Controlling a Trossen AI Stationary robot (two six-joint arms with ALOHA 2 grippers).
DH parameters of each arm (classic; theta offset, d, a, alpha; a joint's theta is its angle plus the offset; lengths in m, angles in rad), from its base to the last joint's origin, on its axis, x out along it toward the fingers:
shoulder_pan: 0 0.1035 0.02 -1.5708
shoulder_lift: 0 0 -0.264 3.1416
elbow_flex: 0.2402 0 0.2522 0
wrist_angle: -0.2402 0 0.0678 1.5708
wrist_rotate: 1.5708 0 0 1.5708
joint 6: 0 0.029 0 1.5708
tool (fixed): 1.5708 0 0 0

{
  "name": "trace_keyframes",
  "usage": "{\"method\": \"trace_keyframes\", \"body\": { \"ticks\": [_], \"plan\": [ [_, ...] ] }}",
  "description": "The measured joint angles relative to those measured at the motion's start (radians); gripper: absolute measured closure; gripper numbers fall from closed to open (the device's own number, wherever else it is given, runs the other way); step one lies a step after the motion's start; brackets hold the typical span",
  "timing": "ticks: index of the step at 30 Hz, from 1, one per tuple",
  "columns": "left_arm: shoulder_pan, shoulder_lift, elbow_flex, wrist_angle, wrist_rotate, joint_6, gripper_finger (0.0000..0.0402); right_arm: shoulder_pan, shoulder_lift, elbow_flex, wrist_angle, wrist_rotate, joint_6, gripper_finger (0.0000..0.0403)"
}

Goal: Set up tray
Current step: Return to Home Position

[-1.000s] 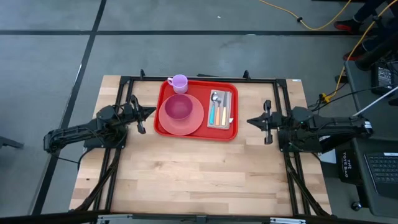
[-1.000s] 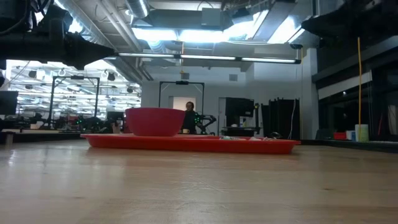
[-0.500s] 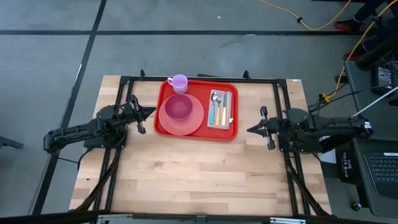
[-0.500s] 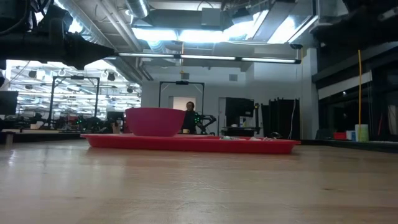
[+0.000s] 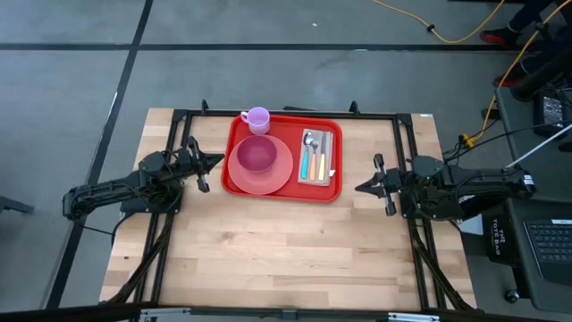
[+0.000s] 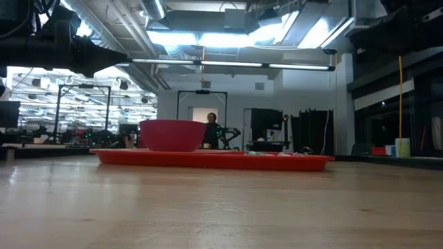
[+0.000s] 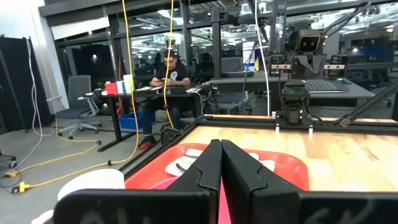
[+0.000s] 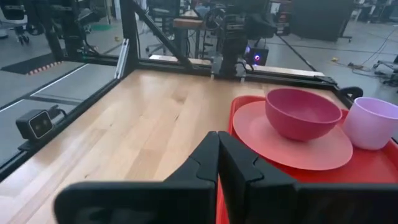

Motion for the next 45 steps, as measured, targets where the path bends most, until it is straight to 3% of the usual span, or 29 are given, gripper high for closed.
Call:
{"method": "trace_keyframes", "body": {
  "ticks": [6,9,15,21,31,45],
  "plan": [
    [0.000,0.000,0.000,0.000,0.000,0.001,0.0398,0.000,0.000,0.000,0.023,-0.056,0.037,0.0392],
    [0.000,0.000,0.000,0.000,0.000,0.000,0.0398,0.000,0.000,-0.049,0.220,-0.091,0.052,0.0392],
    [0.000,0.000,0.000,0.000,0.000,0.001,0.0398,0.002,0.000,-0.255,0.551,-0.287,0.061,0.0392],
    [0.000,0.000,0.000,-0.003,0.000,0.000,0.0398,0.009,-0.052,-0.263,0.454,-0.282,0.104,0.0392],
    [0.000,0.000,0.000,-0.003,0.001,0.001,0.0398,0.086,-0.358,-0.263,0.155,-0.247,0.103,0.0392],
    [0.000,0.000,0.000,-0.002,0.000,0.000,0.0398,0.120,-0.353,-0.263,0.124,-0.252,0.152,0.0392]
  ]
}}
